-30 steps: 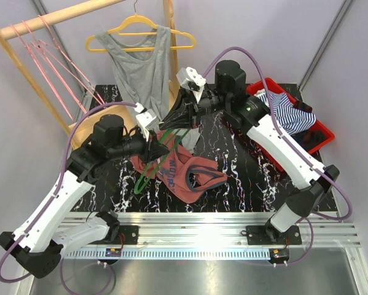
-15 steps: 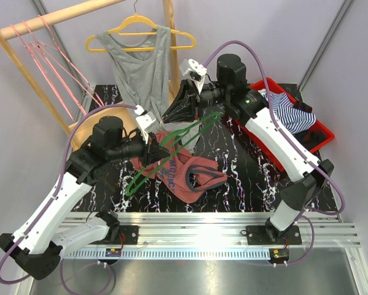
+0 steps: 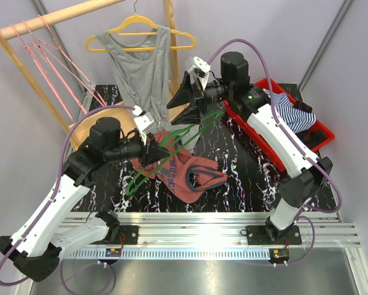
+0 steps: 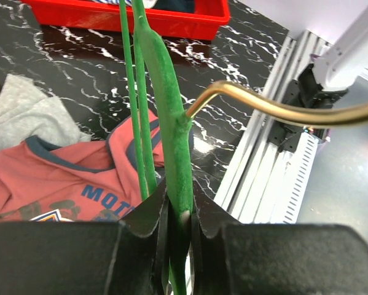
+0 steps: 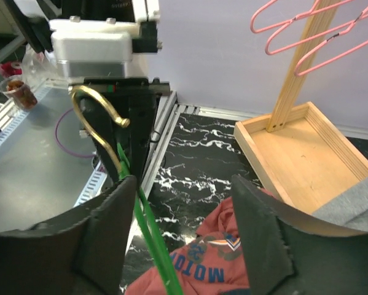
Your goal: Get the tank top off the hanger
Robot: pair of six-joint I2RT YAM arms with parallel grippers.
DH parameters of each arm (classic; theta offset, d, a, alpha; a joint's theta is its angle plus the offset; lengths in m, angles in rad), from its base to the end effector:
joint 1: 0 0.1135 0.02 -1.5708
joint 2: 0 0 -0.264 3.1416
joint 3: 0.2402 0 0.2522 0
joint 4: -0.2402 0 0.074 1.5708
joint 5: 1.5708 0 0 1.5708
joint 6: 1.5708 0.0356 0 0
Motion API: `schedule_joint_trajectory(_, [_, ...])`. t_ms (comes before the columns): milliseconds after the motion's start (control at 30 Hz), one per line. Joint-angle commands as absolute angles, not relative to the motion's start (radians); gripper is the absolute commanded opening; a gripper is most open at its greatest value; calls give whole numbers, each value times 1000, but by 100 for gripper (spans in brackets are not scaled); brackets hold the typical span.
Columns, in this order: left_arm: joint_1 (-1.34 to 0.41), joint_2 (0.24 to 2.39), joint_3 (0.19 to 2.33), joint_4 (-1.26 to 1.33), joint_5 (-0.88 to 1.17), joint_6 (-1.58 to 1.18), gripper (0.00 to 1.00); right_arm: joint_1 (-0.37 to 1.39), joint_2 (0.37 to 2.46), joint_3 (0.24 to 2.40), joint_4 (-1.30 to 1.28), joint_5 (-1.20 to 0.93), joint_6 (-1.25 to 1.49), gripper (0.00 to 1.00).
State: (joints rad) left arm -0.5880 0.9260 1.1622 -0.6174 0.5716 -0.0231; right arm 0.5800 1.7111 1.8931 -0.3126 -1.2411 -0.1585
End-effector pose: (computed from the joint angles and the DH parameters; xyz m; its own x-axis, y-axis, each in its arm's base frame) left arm 0.1407 -0.1169 0.4015 -0.3299 0.1966 -0.9233 0.8770 0.4259 -0.2226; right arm 0.2925 0.2319 0.4671 0.0443 -0.0321 -0.9985 -0.9672 -0.2515 -0.0348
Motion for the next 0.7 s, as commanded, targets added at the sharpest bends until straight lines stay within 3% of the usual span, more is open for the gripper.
schedule_joint_trajectory(0, [-592, 902, 1161, -557, 512, -17, 0, 540, 1654, 1924, -403, -1281, -293, 72])
schedule_joint_trajectory(100, [-592, 894, 1163, -566, 492, -12, 0, 477, 1663, 1948, -529, -1371, -432, 81])
schedule_joint_trajectory(233, [-591, 893, 1167, -571, 511, -6, 0, 468, 1767, 2138, -1115, -1371, -930, 82])
schedule_joint_trajectory(333, [-591, 903, 1180, -583, 528, 32, 0, 485, 1836, 2232, -1372, -1316, -1140, 82])
schedule_joint_trajectory(667, [-592, 946, 1215, -595, 589, 48, 0, 618, 1878, 2220, -1427, -1151, -1272, 78])
